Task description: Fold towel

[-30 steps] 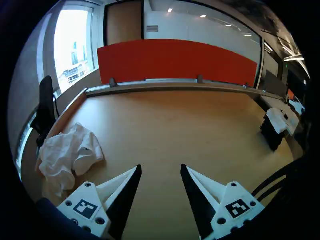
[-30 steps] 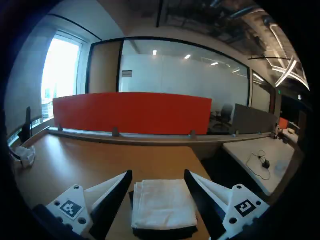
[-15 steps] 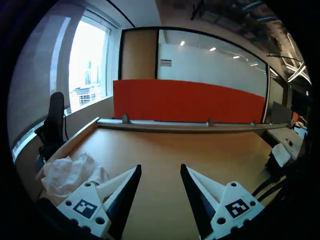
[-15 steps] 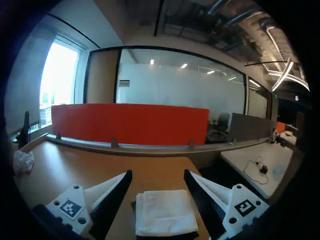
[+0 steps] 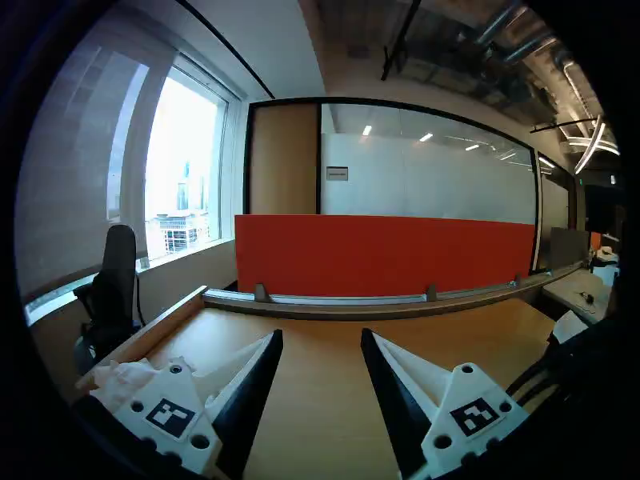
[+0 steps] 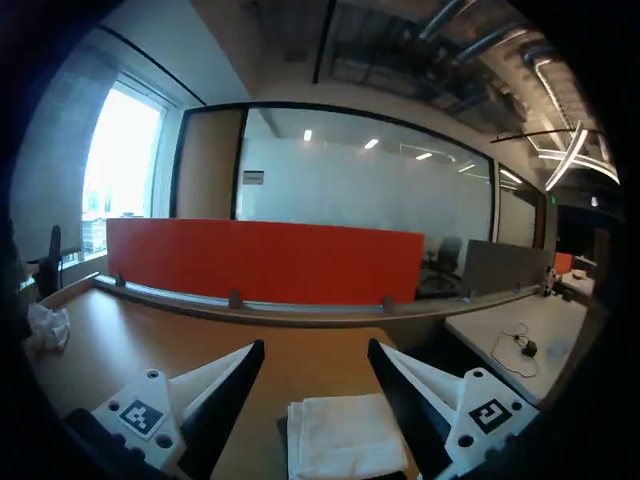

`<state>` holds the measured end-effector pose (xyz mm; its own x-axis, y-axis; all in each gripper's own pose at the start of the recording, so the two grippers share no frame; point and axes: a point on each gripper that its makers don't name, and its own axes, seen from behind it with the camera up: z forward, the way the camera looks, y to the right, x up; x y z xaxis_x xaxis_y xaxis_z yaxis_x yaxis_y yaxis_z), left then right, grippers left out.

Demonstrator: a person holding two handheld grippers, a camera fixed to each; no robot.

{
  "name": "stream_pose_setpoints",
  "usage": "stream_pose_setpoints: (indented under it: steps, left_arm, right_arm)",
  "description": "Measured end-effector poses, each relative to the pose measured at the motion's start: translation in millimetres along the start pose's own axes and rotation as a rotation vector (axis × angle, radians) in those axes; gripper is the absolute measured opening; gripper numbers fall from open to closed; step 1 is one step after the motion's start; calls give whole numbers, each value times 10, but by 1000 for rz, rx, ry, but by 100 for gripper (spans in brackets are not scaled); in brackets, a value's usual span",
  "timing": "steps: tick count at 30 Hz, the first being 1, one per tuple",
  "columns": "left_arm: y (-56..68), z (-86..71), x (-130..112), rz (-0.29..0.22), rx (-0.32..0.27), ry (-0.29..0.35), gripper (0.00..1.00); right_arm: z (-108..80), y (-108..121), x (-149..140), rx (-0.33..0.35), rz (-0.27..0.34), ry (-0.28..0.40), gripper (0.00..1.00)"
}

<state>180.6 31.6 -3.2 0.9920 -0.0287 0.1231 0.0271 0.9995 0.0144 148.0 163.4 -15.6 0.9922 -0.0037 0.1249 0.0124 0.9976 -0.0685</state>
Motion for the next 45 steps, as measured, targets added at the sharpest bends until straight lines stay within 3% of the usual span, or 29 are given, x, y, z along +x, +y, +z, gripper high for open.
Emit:
stream_pose_setpoints:
  steps: [8, 20, 29, 38, 45]
  left_arm:
    - [-31, 58, 41, -3, -15, 17, 71]
    - [-69, 137, 198, -15, -42, 55, 71]
    - [-182, 160, 271, -24, -35, 77, 71]
    - [-269, 169, 267, -23, -26, 84, 71]
    - [-285, 184, 97, -12, -26, 68, 71]
  right_arm:
    - [59, -315, 86, 18, 10, 14, 100]
    - [128, -1062, 278, 79, 36, 48, 100]
    - [190, -1506, 409, 109, 41, 74, 100]
    - [205, -1613, 411, 103, 43, 60, 100]
    - [157, -1592, 469, 86, 53, 61, 100]
